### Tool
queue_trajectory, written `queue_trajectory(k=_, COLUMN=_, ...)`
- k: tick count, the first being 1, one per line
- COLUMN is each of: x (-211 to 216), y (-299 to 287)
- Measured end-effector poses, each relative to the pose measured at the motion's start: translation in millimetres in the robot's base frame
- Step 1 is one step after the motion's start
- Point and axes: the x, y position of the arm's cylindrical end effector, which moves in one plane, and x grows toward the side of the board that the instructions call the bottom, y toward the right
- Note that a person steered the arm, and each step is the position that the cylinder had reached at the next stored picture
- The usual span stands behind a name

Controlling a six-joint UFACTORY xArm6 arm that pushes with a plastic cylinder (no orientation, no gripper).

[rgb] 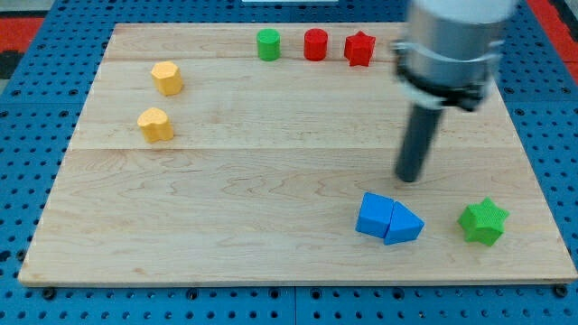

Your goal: Separate the blue blocks from each other

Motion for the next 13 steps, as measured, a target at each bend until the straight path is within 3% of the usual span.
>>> queue_trajectory(k=1, x=31.0, y=8.3)
queue_trajectory(k=3, x=58.9, y=-32.9)
queue_trajectory(k=7, x=37.9, y=-148.7)
queue_trajectory(k=9, x=58.7, y=-96.5)
queue_trajectory(k=10, x=80.7, y=-124.9)
queue_trajectory(k=11, x=123.2, y=-107.5)
queue_trajectory(k=12, x=122.1, y=-64.0)
queue_trajectory(k=13, x=105.2, y=-61.0)
